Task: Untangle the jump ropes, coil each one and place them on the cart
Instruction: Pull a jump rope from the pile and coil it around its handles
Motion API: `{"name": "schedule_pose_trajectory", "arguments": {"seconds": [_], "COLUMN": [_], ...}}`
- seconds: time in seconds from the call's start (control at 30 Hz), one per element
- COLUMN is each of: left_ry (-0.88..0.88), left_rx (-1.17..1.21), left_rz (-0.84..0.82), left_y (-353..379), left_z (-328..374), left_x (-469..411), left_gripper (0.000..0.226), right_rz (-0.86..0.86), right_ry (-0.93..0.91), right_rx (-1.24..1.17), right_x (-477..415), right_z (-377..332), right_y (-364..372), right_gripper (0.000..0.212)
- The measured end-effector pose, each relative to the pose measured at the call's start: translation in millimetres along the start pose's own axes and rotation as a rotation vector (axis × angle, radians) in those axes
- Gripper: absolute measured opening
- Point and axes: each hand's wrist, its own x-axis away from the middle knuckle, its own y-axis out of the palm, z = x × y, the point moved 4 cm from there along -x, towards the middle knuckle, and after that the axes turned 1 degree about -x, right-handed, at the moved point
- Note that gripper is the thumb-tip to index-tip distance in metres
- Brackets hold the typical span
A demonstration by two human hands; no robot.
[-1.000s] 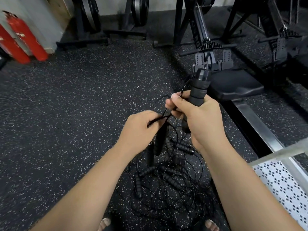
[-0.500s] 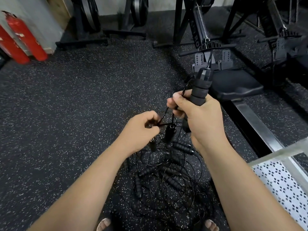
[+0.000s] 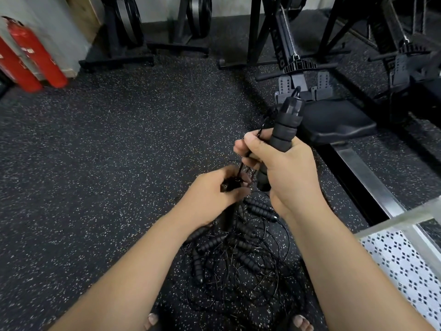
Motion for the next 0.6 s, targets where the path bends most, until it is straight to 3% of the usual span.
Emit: {"name": "schedule_pose_trajectory", "arguments": {"seconds": [0.2,0.4,0.6], "left_ry": [-0.143,-0.174,-0.125], "left_rx": [-0.086,-0.057,0.208], "left_rz": [-0.07,0.034,0.166], "left_y": [1.9,-12.2,-28.5], "left_z": [-13.5,2.2,11.3], "left_x": [2.5,12.7,27.7], "left_gripper": [0.042,0.041,0.031], "right_rz": [0.001,0.025,0.046], "right_ry": [-0.006,0.073,0.201], "right_rx": [-0.016,0.014,0.104], "right_x": [-1.0,-3.1,6.3], "right_z": [-4.7,3.1,18.7], "right_y": [-2.0,-6.1,3.9], "right_gripper": [0.001,0.014,0.02]}}
